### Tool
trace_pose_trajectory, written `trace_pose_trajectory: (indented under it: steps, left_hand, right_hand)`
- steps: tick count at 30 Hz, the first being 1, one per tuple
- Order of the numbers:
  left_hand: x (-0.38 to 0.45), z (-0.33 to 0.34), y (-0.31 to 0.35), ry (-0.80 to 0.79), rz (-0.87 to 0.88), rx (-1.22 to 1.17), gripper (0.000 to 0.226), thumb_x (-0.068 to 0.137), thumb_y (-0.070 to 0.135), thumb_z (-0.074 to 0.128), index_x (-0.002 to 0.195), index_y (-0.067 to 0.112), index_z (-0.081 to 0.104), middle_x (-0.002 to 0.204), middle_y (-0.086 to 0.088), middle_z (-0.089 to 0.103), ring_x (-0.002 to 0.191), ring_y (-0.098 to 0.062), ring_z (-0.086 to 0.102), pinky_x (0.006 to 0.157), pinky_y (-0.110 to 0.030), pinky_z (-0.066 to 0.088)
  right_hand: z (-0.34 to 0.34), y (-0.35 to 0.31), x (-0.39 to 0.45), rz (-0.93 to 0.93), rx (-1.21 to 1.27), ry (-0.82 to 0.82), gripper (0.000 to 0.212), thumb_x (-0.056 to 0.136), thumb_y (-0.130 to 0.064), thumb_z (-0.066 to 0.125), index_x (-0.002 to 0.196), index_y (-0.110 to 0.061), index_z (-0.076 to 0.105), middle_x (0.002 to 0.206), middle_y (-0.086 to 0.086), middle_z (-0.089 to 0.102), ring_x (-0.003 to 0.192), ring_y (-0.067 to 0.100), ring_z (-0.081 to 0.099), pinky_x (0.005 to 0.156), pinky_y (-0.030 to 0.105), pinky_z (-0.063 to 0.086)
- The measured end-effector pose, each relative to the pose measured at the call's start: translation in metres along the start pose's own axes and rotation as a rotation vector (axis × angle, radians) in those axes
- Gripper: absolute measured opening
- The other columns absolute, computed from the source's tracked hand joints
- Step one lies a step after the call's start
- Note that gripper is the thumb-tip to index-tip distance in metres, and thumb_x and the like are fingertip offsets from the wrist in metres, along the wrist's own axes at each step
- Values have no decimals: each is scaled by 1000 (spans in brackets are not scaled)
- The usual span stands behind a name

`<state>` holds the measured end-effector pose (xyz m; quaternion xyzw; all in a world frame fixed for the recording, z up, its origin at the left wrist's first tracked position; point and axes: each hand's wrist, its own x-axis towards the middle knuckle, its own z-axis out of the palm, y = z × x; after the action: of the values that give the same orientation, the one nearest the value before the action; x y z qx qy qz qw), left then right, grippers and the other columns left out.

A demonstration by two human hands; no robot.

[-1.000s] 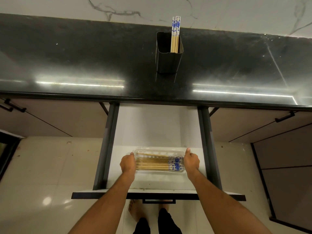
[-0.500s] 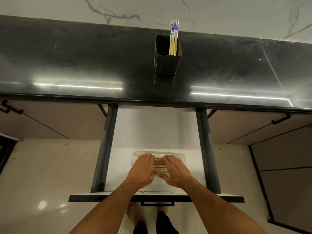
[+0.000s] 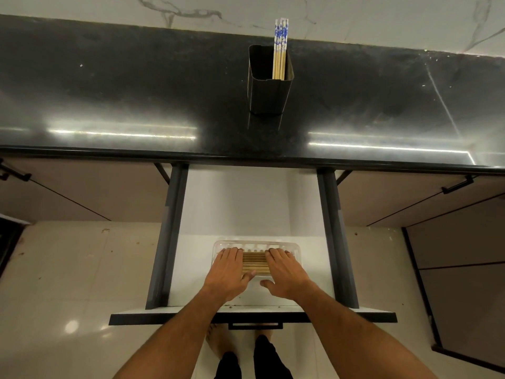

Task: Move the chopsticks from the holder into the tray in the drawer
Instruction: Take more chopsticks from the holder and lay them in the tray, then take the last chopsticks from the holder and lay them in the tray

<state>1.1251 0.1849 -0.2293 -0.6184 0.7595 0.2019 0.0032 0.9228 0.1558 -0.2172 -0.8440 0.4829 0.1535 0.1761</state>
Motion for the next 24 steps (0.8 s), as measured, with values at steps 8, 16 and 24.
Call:
trace_pose_trajectory:
  steps: [8,16,24]
  left_hand:
    - [2,-10,4,-38,-41,-68,72,96,68,37,147,17,38,146,-1,47,134,-20,44,119,-36,32]
    - [3,-53,12,87,83,-65,64,97,58,39,145,16,42,144,-2,51,132,-19,46,116,-33,33]
    - [35,-130,10,236,102,3,70,99,57,36,153,13,34,158,-10,39,147,-29,35,123,-39,18]
  right_hand:
    - [-12,0,-3,-9,-7,24,84,91,-63,54,151,-9,32,151,9,43,139,28,40,121,46,32]
    - [-53,6,-15,-19,22,141,73,93,-64,53,146,-15,39,144,5,53,127,23,52,111,37,43]
    - [-130,11,-7,113,-45,323,78,101,-64,31,157,-10,25,163,11,32,151,30,30,125,45,25]
